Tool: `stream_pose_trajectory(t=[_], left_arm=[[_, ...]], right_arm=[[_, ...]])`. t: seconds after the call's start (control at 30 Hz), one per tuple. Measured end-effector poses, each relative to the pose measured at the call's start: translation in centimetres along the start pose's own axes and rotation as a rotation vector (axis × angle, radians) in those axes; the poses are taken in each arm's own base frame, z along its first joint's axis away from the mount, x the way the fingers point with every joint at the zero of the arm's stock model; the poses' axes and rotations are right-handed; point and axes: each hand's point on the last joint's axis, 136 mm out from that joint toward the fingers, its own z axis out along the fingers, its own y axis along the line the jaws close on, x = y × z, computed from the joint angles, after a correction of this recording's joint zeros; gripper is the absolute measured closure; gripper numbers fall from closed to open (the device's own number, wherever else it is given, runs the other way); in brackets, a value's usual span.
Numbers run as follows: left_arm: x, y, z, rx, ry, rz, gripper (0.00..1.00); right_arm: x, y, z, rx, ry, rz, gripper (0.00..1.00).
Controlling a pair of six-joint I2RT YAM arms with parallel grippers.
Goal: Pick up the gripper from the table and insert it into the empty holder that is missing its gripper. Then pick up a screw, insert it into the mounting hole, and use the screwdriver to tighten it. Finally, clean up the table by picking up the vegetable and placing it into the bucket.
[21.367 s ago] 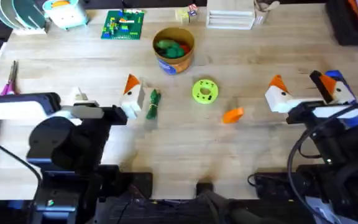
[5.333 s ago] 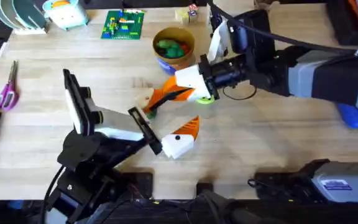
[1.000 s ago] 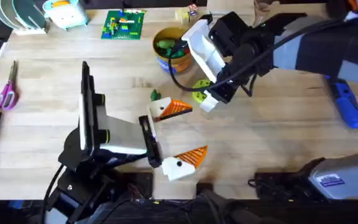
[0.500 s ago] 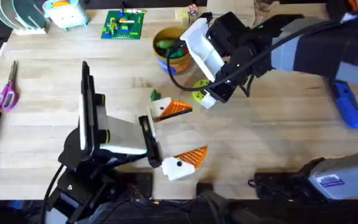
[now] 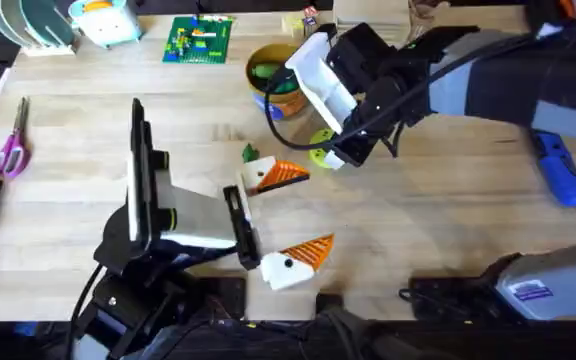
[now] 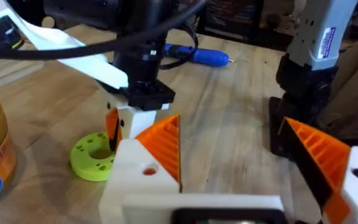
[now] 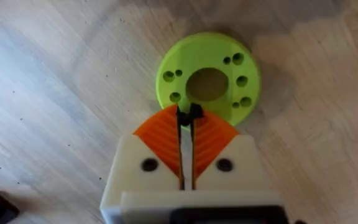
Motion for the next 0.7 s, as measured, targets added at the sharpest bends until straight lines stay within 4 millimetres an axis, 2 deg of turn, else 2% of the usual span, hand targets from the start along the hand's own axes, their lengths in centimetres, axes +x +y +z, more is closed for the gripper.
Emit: stream_pose_trajectory(t=[0.1,0.5,0.6,0.7], left_arm=[[0.0,0.0,0.0,0.0,0.0,0.0,0.008],[0.0,0.0,0.0,0.0,0.0,0.0,0.008],[0.0,0.0,0.0,0.0,0.0,0.0,0.008],[0.0,0.0,0.0,0.0,0.0,0.0,0.008]], right_arm=[[0.0,0.0,0.0,0.0,-0.001,0.001,0.985],[0.0,0.0,-0.2,0.0,0.002,0.004,0.994],[-0.3,-0.4,-0.9,0.005,-0.009,0.012,0.994],[-1.2,-1.3,-2.8,0.024,-0.049,0.027,0.994]])
